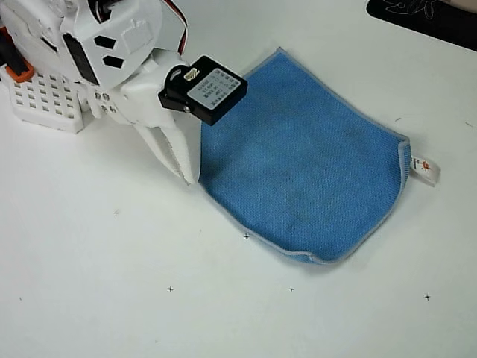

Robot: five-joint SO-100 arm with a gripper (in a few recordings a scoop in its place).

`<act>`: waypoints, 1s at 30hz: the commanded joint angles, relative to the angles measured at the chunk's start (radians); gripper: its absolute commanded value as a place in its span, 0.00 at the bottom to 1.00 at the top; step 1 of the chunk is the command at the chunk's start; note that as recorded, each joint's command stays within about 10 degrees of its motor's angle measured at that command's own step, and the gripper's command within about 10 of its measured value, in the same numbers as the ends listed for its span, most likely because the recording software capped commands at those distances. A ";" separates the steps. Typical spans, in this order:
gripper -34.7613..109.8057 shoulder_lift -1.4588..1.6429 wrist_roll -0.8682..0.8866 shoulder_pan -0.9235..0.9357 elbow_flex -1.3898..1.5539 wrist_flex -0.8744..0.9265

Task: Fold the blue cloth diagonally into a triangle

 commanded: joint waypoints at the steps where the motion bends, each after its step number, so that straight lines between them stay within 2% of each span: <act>1: 0.31 0.172 -0.097 0.175 -0.051 -0.175; 7: 0.37 0.172 -0.067 0.262 -0.051 -0.235; 16: 0.37 0.172 -0.071 0.262 -0.051 -0.235; 21: 0.37 0.172 -0.153 0.247 -0.051 -0.239; 23: 0.43 0.172 -0.156 0.225 -0.063 -0.235; 27: 0.44 0.167 -0.209 0.222 -0.138 -0.235; 30: 0.44 -0.031 -0.236 0.221 -0.234 -0.239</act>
